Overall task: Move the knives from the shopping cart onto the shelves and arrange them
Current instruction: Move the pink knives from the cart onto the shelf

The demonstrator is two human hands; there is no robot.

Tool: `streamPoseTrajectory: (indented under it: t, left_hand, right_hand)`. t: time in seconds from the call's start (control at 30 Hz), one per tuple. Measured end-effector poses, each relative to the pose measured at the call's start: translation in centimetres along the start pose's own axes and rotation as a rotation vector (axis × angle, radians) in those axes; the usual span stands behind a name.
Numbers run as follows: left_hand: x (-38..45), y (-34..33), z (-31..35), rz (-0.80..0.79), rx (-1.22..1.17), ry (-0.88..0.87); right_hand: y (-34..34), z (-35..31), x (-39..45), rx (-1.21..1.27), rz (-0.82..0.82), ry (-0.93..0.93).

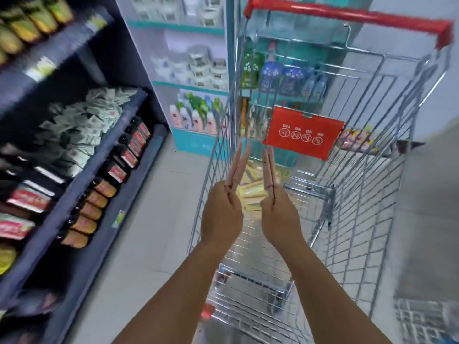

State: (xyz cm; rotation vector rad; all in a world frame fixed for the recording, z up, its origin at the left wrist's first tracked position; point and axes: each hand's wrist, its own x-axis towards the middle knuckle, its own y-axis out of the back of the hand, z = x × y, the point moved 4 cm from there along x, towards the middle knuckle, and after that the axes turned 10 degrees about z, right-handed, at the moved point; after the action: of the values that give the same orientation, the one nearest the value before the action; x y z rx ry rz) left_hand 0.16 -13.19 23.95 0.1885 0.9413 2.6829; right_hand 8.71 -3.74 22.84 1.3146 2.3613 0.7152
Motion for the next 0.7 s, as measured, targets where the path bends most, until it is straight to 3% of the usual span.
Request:
streamPoseTrajectory:
  t: [0.3, 0.7]
  left_hand:
    - [3.6, 16.1, 1.5, 0.311, -0.027, -0.07]
    - [8.5, 42.1, -5.1, 0.637, -0.021, -0.097]
  right_hand:
    - [-3.4, -15.8, -2.5, -0.02, -0.074, 0.336]
    - [-16.2, -38.4, -12.8, 0.083, -0.141, 0.64]
